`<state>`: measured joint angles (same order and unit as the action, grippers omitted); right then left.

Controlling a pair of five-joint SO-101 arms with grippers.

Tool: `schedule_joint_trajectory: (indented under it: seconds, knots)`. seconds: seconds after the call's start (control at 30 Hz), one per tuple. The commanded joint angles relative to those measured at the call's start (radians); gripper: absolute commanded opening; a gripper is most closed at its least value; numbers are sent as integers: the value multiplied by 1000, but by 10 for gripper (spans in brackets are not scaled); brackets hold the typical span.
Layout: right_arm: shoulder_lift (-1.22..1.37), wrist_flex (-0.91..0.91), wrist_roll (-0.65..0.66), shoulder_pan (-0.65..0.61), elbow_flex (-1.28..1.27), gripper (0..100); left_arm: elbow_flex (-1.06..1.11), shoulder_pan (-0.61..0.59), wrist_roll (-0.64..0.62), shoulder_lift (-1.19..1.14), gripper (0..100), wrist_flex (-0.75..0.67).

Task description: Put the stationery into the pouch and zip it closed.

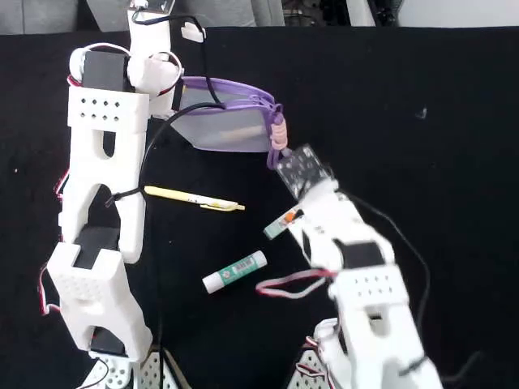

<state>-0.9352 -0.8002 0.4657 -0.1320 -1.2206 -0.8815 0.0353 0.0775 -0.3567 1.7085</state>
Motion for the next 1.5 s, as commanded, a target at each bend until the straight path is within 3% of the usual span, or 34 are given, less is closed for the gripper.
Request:
schedule_joint_trajectory:
  seconds: [0.0,0.13,0.27,0.47,0.77,1.07,1.3,1.47]
  knots:
    - [266,29,11,18,163,239,27,-38,9,-12,29,-29]
    - [472,28,14,20,263,239,27,-36,9,-12,29,-29]
    - [647,20,109,18,328,212,27,-36,9,-12,29,-29]
    - [782,14,137,20,390,167,27,-38,9,-12,29,-29]
    - [615,-124,140,12,381,176,27,-38,9,-12,29,-29]
    - [386,-284,209,-153,231,176,28,-33,9,-14,29,-29]
    - [464,-267,255,-161,220,176,62,-30,9,-14,29,-38]
    - [621,-155,259,-155,228,174,62,-30,9,-12,29,-38]
